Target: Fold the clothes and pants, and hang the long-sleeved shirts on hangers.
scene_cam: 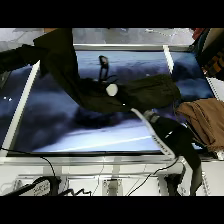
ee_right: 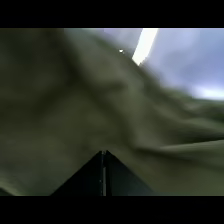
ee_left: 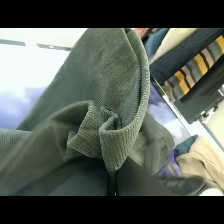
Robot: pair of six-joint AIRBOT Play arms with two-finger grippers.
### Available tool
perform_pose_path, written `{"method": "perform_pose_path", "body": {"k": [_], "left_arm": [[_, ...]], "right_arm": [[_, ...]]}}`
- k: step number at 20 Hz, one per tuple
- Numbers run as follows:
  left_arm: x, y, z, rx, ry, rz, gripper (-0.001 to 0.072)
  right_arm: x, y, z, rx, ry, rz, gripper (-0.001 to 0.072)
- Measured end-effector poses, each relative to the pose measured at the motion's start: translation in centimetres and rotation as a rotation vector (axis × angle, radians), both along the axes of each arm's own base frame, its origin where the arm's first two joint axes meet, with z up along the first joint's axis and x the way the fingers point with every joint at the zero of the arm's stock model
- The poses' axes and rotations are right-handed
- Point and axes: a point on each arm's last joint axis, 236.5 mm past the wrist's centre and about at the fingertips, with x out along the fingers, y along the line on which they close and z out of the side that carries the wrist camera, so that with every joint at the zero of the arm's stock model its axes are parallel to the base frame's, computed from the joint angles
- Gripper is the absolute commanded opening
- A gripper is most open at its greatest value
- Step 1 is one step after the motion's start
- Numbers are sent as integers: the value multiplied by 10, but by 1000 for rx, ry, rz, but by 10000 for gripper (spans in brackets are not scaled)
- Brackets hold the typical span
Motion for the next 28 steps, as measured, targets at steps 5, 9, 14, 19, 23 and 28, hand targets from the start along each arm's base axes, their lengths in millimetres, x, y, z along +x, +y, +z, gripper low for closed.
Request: {"method": "perform_pose_path", "body": {"k": [5,9,14,19,23,28], "left_arm": [[0,-3,-1,-4,10,-6,19],[8,-1,-13,-19,40,-7,19],[26,-6,-45,-38,113,-26,19],[50,-50,-89,-58,191,-73,19],[58,-124,-123,-83,244,-147,19],[24,-230,-170,-71,341,-322,690]], "right_arm": [[-45,59,-15,26,50,92,46],[-37,46,-23,-43,38,106,47],[20,-54,-26,-220,52,43,46],[65,-213,-22,-365,179,-91,47],[71,-314,-7,-419,247,-174,46],[67,-369,11,-436,265,-227,47]]}}
